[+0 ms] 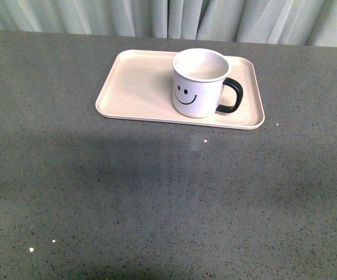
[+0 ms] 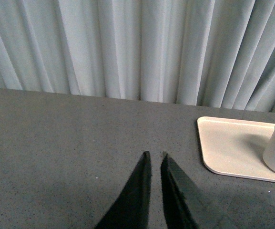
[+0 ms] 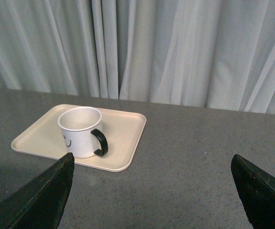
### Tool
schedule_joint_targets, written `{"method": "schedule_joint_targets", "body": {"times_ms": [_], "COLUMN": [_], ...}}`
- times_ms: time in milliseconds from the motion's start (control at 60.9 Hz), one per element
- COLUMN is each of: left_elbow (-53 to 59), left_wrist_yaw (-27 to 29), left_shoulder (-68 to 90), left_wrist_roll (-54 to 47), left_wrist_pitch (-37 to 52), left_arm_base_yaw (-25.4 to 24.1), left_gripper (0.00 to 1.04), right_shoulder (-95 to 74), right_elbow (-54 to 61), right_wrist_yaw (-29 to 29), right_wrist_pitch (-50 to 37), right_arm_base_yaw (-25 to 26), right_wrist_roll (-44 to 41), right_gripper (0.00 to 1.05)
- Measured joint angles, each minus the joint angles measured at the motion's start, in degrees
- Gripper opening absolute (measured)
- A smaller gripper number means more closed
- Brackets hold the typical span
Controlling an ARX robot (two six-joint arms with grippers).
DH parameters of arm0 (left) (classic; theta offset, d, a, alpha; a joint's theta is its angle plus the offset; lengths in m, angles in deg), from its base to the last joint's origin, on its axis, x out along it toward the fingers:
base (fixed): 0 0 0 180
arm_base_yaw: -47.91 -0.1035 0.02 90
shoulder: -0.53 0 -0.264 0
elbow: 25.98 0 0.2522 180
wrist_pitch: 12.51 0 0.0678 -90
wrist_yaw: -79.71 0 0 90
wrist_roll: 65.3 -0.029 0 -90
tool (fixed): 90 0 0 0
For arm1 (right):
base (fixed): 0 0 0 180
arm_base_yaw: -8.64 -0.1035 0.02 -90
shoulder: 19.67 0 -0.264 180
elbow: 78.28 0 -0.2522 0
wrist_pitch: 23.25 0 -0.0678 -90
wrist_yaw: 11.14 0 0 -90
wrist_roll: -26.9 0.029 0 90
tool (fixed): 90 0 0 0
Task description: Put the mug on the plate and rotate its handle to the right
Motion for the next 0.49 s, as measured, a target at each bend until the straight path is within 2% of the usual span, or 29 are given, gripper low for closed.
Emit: {"method": "schedule_joint_targets", "body": {"times_ms": [99, 131, 197, 214, 312, 444, 493], "left_elbow": [0.0, 0.0, 0.0, 0.0, 0.0, 0.0, 0.0], "left_wrist_yaw": [0.0, 0.0, 0.0, 0.0, 0.0, 0.0, 0.0], "left_shoulder": [0.0, 0.0, 0.0, 0.0, 0.0, 0.0, 0.0], "left_wrist_roll": [0.0, 0.0, 0.0, 0.0, 0.0, 0.0, -0.2], "left_wrist_pitch": [0.0, 0.0, 0.0, 0.0, 0.0, 0.0, 0.0], "left_arm_base_yaw": [0.0, 0.0, 0.0, 0.0, 0.0, 0.0, 0.0], "left_gripper": [0.35, 0.42, 0.53, 0.56, 0.72, 0.95, 0.96], "right_shoulder": [-0.8, -5.2, -17.8, -22.1, -40.0, -61.3, -68.7], "right_elbow": [-0.3, -3.6, -10.1, -11.8, -20.4, -33.7, -39.1], "right_wrist_yaw": [1.1, 7.5, 14.6, 16.6, 17.6, 17.0, 15.5], "right_wrist_pitch": [1.0, 9.1, 17.9, 17.9, 10.8, 3.0, 2.7], "right_arm_base_yaw": [0.3, 2.6, 7.5, 8.9, 12.9, 11.8, 10.4], "right_wrist_roll": [-0.5, -2.5, -7.0, -8.4, -12.5, -14.2, -14.2], "right_gripper": [0.96, 0.95, 0.96, 0.96, 0.96, 0.96, 0.96]}}
